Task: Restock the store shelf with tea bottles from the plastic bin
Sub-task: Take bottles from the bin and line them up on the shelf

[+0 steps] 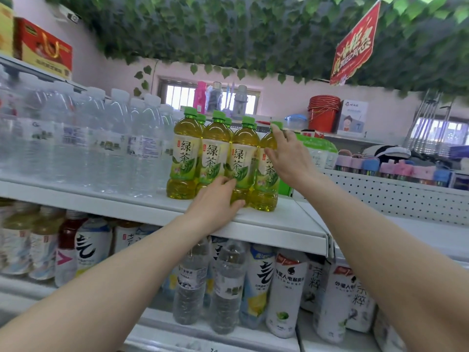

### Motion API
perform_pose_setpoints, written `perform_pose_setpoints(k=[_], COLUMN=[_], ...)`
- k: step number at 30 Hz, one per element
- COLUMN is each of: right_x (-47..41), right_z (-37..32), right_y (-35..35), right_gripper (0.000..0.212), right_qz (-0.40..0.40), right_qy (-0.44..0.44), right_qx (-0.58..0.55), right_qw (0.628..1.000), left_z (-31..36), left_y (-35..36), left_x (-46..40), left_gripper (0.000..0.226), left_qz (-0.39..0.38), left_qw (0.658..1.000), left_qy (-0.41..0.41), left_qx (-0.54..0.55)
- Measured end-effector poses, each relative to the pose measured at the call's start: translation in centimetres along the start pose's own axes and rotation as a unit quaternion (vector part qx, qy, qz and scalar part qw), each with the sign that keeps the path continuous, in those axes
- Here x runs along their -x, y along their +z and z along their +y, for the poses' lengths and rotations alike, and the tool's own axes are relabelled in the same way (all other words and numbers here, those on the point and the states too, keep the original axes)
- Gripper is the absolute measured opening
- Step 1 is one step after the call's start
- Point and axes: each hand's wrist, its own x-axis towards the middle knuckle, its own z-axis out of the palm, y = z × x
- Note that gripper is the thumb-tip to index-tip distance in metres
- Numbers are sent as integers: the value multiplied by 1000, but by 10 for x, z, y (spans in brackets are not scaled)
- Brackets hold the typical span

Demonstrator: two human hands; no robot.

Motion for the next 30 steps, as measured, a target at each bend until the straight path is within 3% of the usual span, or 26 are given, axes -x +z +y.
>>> perform_pose_setpoints(k=[6,13,19,30], right_x=[42,120,215,466], right_z=[-18,-76,-133,-234], right_y=[-14,-17,20,172], right_gripper=[52,49,47,42], right_qz=[-20,-15,-19,-227], right_qy=[-25,-65,-112,-141], right_qx=[89,105,88,-39], right_qw=[996,992,990,963], left_z=[-19,-73,-142,-275], left_y=[-27,-55,-45,48], left_x=[28,97,190,430], left_gripper=[60,53,45,39], left_qz=[30,51,81,-44], left_qw=[999,998,996,993], left_qy=[13,26,25,-113], left_qx=[-4,-24,-9,3])
